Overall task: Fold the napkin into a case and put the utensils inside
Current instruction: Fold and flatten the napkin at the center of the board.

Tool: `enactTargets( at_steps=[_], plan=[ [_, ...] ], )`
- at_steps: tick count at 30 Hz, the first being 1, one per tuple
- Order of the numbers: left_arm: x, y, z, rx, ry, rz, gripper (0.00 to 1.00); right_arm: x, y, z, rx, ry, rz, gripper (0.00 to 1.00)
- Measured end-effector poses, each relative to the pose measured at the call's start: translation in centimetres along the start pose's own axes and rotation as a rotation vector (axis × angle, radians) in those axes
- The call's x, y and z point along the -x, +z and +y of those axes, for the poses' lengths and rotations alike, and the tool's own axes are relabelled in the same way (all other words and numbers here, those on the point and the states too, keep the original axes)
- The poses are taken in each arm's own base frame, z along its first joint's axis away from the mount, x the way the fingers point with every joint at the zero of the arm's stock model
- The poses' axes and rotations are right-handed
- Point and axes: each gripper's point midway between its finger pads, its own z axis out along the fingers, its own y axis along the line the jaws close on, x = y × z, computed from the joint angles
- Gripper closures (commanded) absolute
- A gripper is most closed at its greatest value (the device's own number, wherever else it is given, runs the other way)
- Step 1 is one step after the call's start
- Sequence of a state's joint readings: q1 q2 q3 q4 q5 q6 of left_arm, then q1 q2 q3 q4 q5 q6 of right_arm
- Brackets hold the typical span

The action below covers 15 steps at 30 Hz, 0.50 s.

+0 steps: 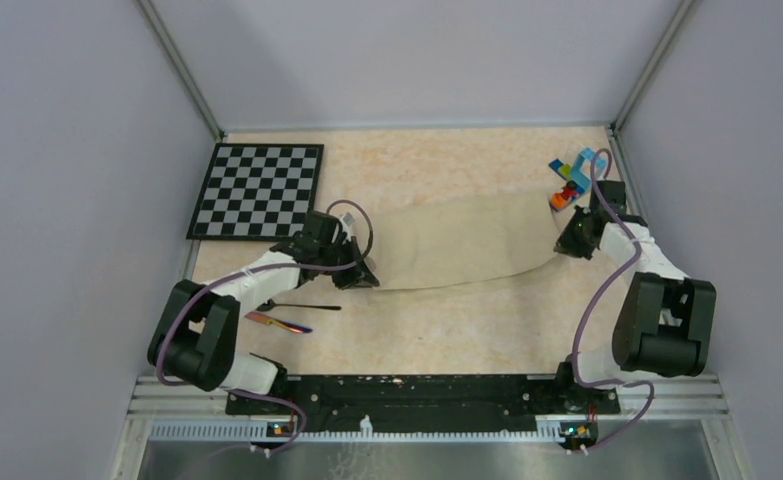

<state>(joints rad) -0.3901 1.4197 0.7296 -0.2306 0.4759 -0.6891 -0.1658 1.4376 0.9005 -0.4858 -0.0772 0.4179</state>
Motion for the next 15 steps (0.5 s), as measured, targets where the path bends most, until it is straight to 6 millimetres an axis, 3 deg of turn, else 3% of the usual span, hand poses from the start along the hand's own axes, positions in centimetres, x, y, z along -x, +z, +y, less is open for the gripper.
enactTargets(
  at_steps=[6, 15],
  plan=[
    [-2.4, 0.8, 1.4, 0.036, -0.021, 0.042, 1.00, -1.3, 1.3, -0.8, -0.021, 0.005, 0.034, 1.00],
    [-2.3, 0.7, 1.8, 0.057, -0.019, 0.023, 1.00, -1.7, 1.1, -1.9, -0.055, 0.013, 0.021, 1.00]
  ],
)
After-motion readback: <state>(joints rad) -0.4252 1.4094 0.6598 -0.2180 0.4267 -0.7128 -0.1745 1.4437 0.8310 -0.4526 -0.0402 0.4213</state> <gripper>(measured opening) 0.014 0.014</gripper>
